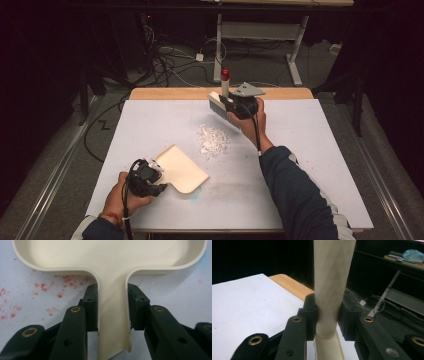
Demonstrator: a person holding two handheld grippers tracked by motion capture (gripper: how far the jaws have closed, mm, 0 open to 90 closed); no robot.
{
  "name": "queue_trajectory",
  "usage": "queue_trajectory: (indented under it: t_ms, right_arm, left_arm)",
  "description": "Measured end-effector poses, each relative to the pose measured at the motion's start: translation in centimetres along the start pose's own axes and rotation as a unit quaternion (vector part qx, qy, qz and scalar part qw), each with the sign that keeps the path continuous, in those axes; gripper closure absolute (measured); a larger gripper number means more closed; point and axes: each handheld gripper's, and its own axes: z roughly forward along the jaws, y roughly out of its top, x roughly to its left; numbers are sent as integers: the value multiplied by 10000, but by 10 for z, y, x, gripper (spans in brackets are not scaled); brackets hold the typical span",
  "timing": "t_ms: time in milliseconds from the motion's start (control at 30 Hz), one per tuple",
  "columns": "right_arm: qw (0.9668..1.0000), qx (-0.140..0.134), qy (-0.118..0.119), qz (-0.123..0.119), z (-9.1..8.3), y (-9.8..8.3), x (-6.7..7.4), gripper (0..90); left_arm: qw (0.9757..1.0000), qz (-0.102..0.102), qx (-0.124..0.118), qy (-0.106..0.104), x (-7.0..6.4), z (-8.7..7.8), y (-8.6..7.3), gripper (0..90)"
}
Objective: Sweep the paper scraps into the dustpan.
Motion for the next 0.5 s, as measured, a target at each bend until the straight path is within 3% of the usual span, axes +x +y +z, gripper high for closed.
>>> queue_trajectory:
  t_ms: [100, 133, 200, 267, 300, 333, 367, 433, 500]
  right_arm:
    - [9996, 126, 227, -57, 16, -11, 6, 714]
    - [9996, 126, 227, -57, 16, -11, 6, 714]
    - [9984, 108, 553, -11, 17, -15, 13, 713]
    - [9979, 136, 623, -86, 16, -15, 17, 712]
    - [9956, 225, 881, -207, 14, -15, 22, 711]
    - [9943, 252, 982, -314, 13, -15, 25, 709]
    - [9943, 252, 982, -314, 13, -15, 25, 709]
    - [9905, 310, 1231, -523, 8, -17, 31, 703]
    - [9891, 318, 1324, -560, 6, -17, 32, 703]
  left_arm:
    - [10000, 10, 37, -11, 1, 1, 0, 636]
    - [10000, 18, 48, -12, 1, 2, 0, 636]
    - [10000, 41, 62, -30, 2, 3, 1, 636]
    - [10000, 48, 48, -61, 4, 4, 1, 636]
    - [10000, 60, 55, -55, 4, 3, 2, 636]
    - [9999, 77, 70, -45, 4, 3, 3, 636]
    - [9999, 97, 80, -35, 4, 4, 4, 636]
    - [9999, 119, 92, -57, 5, 4, 6, 636]
    - [9998, 134, 126, -64, 6, 4, 8, 636]
